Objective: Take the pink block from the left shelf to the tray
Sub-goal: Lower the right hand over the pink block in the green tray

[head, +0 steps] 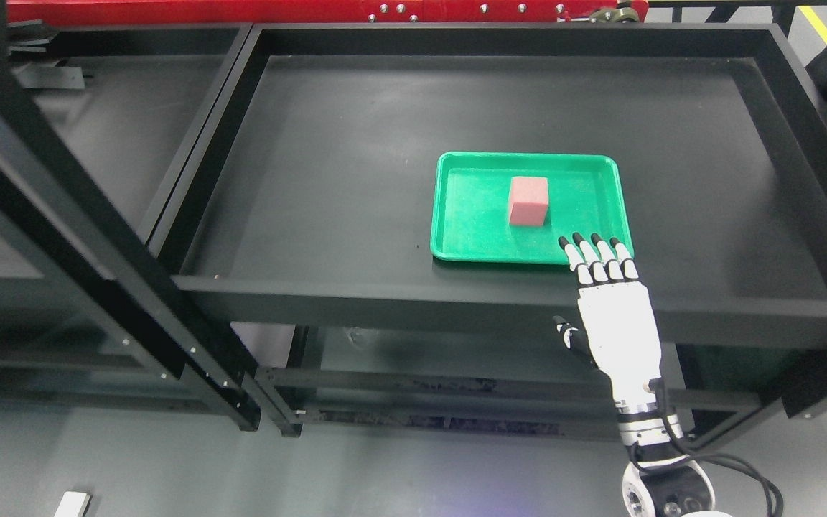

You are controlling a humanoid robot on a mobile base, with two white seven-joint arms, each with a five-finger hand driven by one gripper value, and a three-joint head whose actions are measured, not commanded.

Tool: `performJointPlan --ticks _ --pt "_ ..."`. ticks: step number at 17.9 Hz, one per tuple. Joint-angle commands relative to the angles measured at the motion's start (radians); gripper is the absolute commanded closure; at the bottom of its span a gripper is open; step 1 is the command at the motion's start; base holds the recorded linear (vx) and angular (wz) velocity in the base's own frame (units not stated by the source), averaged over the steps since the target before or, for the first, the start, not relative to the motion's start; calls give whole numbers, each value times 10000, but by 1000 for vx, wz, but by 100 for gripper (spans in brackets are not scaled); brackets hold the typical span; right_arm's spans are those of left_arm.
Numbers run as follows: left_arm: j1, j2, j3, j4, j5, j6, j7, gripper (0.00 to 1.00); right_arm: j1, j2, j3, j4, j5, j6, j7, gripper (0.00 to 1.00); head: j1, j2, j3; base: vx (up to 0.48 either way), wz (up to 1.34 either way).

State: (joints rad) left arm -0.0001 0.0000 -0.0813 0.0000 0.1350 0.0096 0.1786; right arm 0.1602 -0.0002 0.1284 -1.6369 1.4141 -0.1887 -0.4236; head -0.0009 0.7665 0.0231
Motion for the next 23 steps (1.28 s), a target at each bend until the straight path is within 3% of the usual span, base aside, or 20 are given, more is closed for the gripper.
performJointPlan --ticks 1,9,23 --pt "-291 174 0 -174 0 -4 8 0 -83 -172 96 1 3 -61 614 4 0 0 0 306 -73" --pt "-290 174 0 -174 0 -4 8 0 -144 -172 66 16 -887 -107 2654 4 0 0 0 262 -22" --pt "-306 174 0 -174 0 -4 8 0 -159 -172 50 124 -872 -152 3791 4 0 0 0 148 -27"
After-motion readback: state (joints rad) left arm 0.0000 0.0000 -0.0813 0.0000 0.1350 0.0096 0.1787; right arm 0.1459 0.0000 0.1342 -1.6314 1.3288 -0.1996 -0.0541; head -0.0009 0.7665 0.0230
